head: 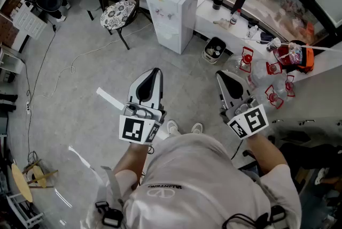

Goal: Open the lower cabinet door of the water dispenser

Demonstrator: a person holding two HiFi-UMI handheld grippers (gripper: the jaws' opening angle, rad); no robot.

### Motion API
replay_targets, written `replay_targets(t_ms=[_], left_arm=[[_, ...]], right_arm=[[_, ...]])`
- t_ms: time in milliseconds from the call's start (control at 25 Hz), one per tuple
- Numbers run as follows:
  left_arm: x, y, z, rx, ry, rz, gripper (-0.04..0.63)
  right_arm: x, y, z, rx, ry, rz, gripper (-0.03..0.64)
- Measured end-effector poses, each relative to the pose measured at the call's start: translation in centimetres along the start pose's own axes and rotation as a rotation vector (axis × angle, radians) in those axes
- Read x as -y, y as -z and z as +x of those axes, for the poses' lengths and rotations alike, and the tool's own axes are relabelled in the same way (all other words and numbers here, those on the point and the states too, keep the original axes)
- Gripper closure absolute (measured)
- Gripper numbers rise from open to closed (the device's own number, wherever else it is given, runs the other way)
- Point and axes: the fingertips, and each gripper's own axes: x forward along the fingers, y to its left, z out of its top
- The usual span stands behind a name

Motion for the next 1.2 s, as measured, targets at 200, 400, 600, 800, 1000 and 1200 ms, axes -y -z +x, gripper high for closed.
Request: replay_targets(t_ms=[200, 400, 600, 800, 1000, 1200], left_arm=[[-1.0, 0.0, -0.4, 0.003, 0.006, -0.003, 0.591], [-2.5, -0.1, -0.8, 0.003, 0.026, -0.012, 0.591], [-4.3, 0.4, -1.5, 0.003, 0.041, -0.014, 0.591], [-5.5, 0.9, -1.7, -0.009, 0.036, -0.034, 0.591], [-6.1, 1.5, -0.8, -0.007, 0.028, -0.042, 0.591], [-6.7, 2.0, 0.9, -0.010, 0.014, -0.036, 0.591]], right_arm=[[-1.2, 0.1, 0.9, 0.002, -0.020, 0.002, 0.601], [-2.0, 0.2, 2.2, -0.001, -0.012, 0.004, 0.600], [-2.3, 0.2, 3.2, 0.005, 0.018, -0.023, 0.600], [-2.8, 0.8, 4.0, -0.010, 0.024, -0.025, 0.600], [-1.8, 0.9, 5.4, -0.003, 0.015, -0.024, 0.600], [0.2, 1.2, 6.9, -0.001, 0.003, -0.028, 0.600]])
